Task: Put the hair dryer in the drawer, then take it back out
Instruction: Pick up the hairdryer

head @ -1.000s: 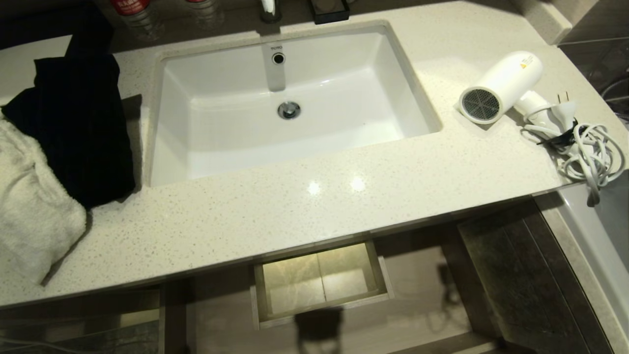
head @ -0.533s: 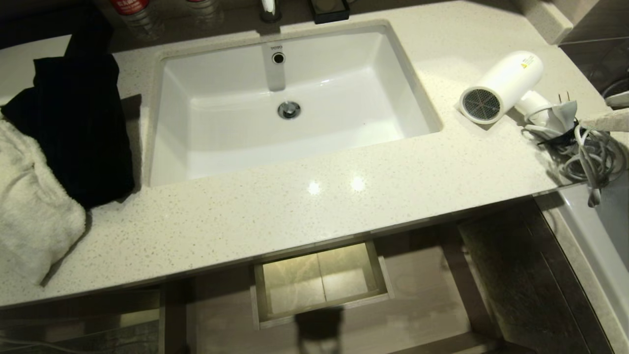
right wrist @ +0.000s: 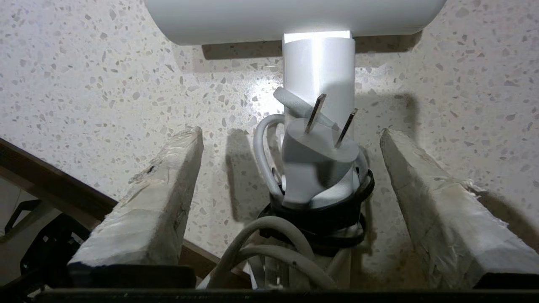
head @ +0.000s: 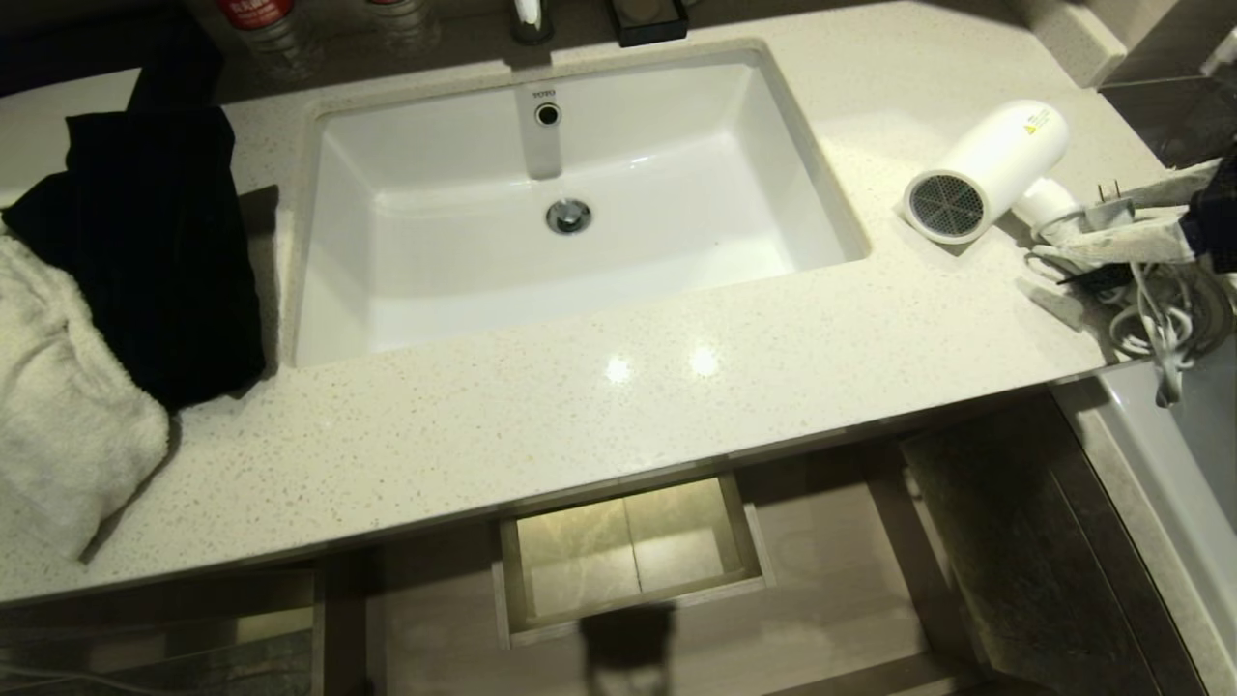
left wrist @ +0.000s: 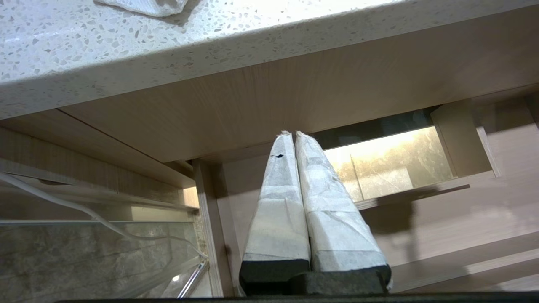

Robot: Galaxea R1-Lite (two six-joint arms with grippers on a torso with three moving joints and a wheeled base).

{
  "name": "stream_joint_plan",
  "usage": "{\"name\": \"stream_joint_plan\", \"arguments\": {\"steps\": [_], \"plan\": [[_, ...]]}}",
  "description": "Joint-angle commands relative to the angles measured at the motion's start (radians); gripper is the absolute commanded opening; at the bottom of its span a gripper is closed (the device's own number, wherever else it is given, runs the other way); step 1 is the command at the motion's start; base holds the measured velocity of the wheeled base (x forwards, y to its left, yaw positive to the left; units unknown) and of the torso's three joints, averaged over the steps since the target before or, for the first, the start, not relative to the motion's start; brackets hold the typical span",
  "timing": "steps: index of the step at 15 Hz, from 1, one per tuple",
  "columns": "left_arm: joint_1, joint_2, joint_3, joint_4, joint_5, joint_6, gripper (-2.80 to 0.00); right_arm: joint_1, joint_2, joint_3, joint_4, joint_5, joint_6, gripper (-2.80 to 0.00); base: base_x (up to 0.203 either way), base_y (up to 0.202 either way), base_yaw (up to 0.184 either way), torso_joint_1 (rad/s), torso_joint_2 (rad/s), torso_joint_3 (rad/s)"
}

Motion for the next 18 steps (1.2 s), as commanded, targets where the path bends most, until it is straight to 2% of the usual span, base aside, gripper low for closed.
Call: {"name": "stream_joint_plan", "arguments": {"steps": [1, 4, 9, 15, 18], "plan": [[0.000, 0.000, 0.001, 0.000, 0.000, 0.000, -2.80, 0.009, 0.055, -0.020, 0.001, -0.010, -0.012, 0.00, 0.000, 0.000, 0.000, 0.000, 0.00, 0.000], [0.000, 0.000, 0.001, 0.001, 0.000, 0.000, -2.80, 0.017, 0.100, -0.059, 0.002, -0.039, -0.032, 0.00, 0.000, 0.000, 0.000, 0.000, 0.00, 0.000], [0.000, 0.000, 0.002, 0.000, 0.000, 0.000, -2.80, 0.017, 0.144, -0.078, -0.012, -0.043, -0.040, 0.00, 0.000, 0.000, 0.000, 0.000, 0.00, 0.000], [0.000, 0.000, 0.000, 0.000, 0.000, 0.000, -2.80, 0.015, 0.172, -0.089, -0.022, -0.119, -0.040, 0.00, 0.000, 0.000, 0.000, 0.000, 0.00, 0.000], [0.000, 0.000, 0.001, 0.000, 0.000, 0.000, -2.80, 0.015, 0.171, -0.083, -0.021, -0.116, -0.043, 0.00, 0.000, 0.000, 0.000, 0.000, 0.00, 0.000]]}}
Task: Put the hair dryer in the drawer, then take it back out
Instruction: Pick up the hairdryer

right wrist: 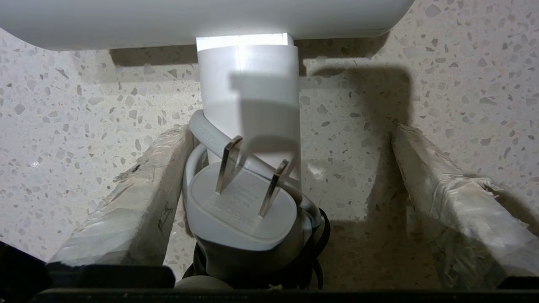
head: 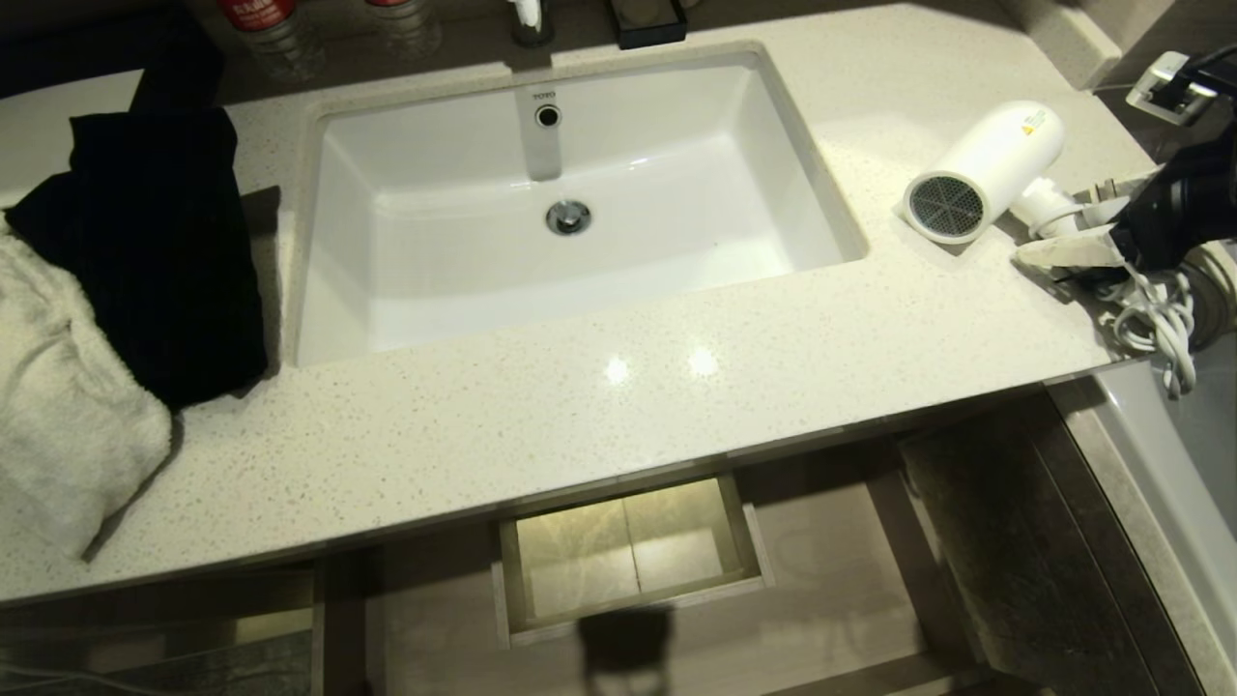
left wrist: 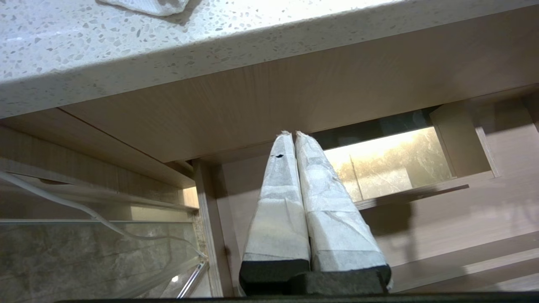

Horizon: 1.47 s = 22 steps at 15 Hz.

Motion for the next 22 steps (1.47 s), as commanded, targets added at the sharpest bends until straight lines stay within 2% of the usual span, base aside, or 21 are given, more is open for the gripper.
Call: {"name": "stream_joint_plan", "arguments": {"steps": [1, 11, 22], "plan": [[0.000, 0.000, 0.001, 0.000, 0.000, 0.000, -2.80, 0.000, 0.008, 0.002, 0.004, 0.005, -0.010, -2.80, 0.000, 0.000, 0.000, 0.000, 0.00, 0.000], [0.000, 0.000, 0.000, 0.000, 0.000, 0.000, -2.80, 0.006, -0.083, 0.020, 0.017, -0.003, -0.011, -2.80, 0.000, 0.000, 0.000, 0.000, 0.00, 0.000], [0.000, 0.000, 0.002, 0.000, 0.000, 0.000, -2.80, 0.036, -0.304, 0.152, 0.007, -0.011, -0.016, -2.80, 0.000, 0.000, 0.000, 0.000, 0.00, 0.000]]}}
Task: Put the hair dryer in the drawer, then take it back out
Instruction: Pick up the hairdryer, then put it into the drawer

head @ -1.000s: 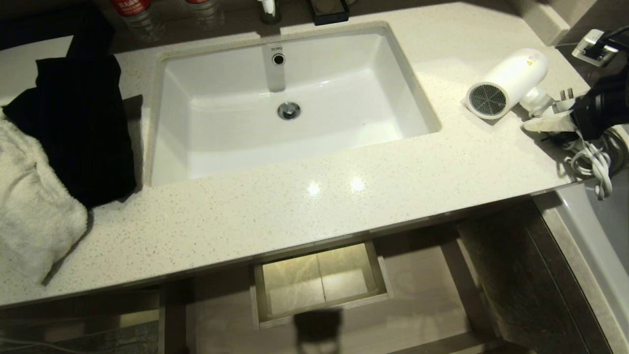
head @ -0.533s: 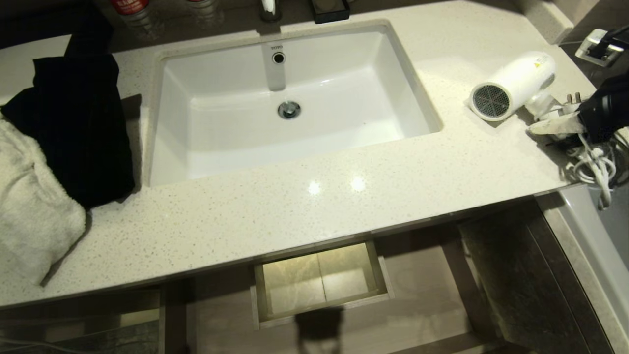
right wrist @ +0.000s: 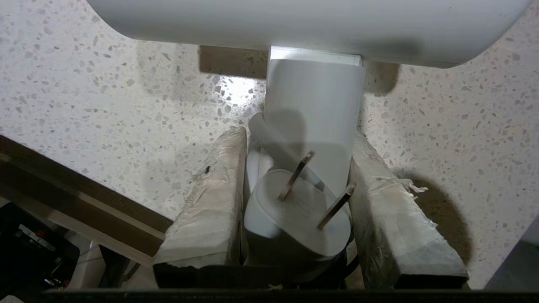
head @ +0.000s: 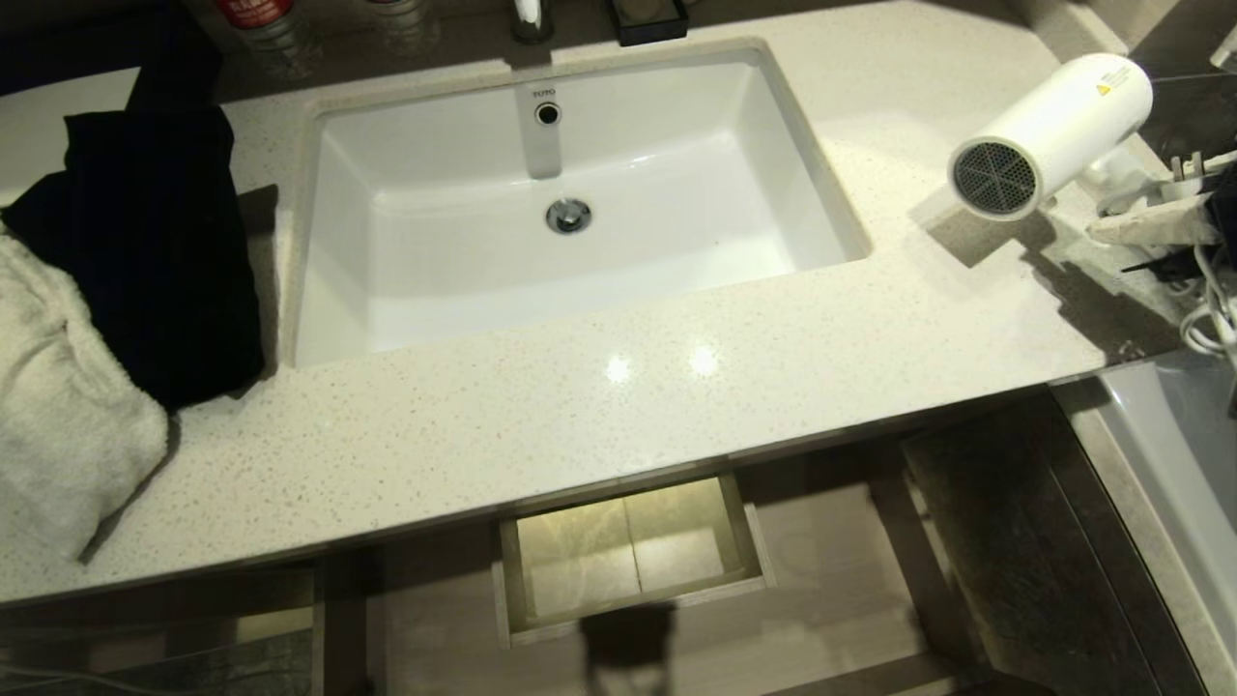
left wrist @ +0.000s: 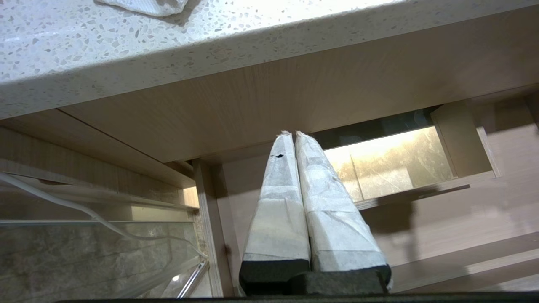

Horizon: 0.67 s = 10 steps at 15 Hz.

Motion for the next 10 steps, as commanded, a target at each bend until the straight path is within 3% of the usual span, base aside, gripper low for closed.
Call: {"name": "stream_joint_plan", "arguments": {"steps": [1, 4, 10], "plan": [[0.000, -0.002, 0.000, 0.000, 0.000, 0.000, -2.80, 0.009, -0.076, 0.039, -0.002, -0.002, -0.008, -2.80, 0.000, 0.000, 0.000, 0.000, 0.00, 0.000], [0.000, 0.000, 0.001, 0.000, 0.000, 0.000, -2.80, 0.021, -0.134, 0.092, -0.003, -0.007, 0.000, -2.80, 0.000, 0.000, 0.000, -0.109, 0.12, -0.007], [0.000, 0.000, 0.001, 0.000, 0.000, 0.000, -2.80, 0.021, -0.329, 0.219, -0.004, -0.006, 0.002, -2.80, 0.000, 0.000, 0.000, -0.365, 0.28, -0.064]]}}
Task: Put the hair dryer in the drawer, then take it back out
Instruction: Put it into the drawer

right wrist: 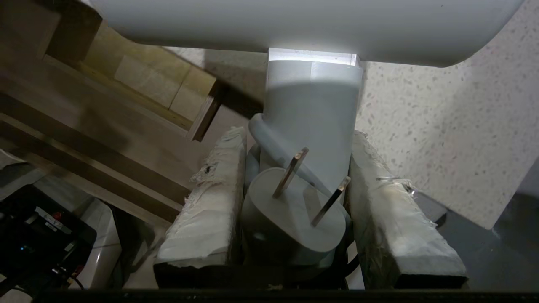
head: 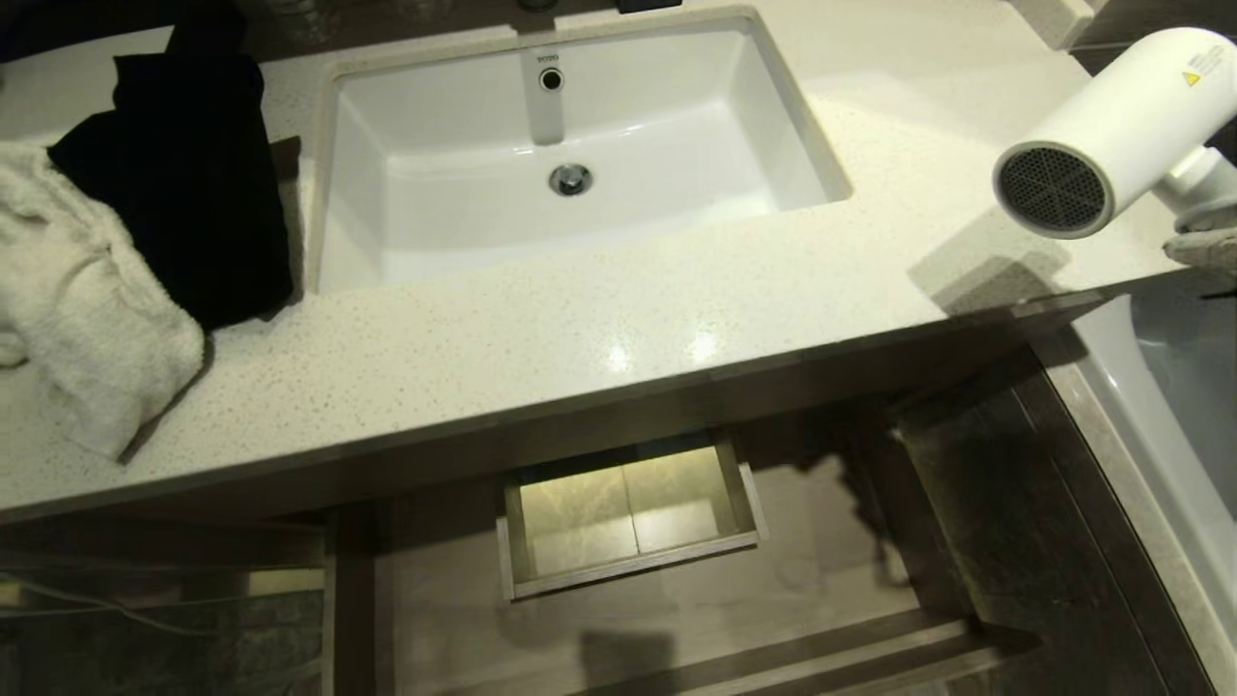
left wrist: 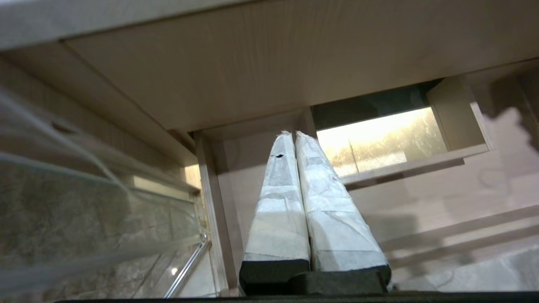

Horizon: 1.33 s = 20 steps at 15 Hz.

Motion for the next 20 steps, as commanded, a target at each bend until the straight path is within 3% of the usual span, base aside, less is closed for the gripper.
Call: {"name": "stream_joint_plan", "arguments": {"steps": [1, 6, 16, 20], "plan": [[0.000, 0.000, 0.001, 0.000, 0.000, 0.000, -2.80, -0.001, -0.125, 0.065, 0.003, 0.003, -0.003, -2.80, 0.000, 0.000, 0.000, -0.361, 0.25, -0.110], [0.000, 0.000, 0.001, 0.000, 0.000, 0.001, -2.80, -0.003, -0.286, 0.184, 0.008, 0.002, 0.037, -2.80, 0.000, 0.000, 0.000, -0.355, 0.22, -0.135], [0.000, 0.000, 0.000, 0.000, 0.000, 0.000, -2.80, -0.054, -0.372, 0.261, 0.010, 0.003, 0.037, -2.80, 0.000, 0.000, 0.000, -0.310, 0.11, -0.202], [0.000, 0.000, 0.000, 0.000, 0.000, 0.000, -2.80, -0.059, -0.409, 0.291, -0.005, 0.003, 0.025, -2.80, 0.000, 0.000, 0.000, -0.238, 0.29, 0.045]]}}
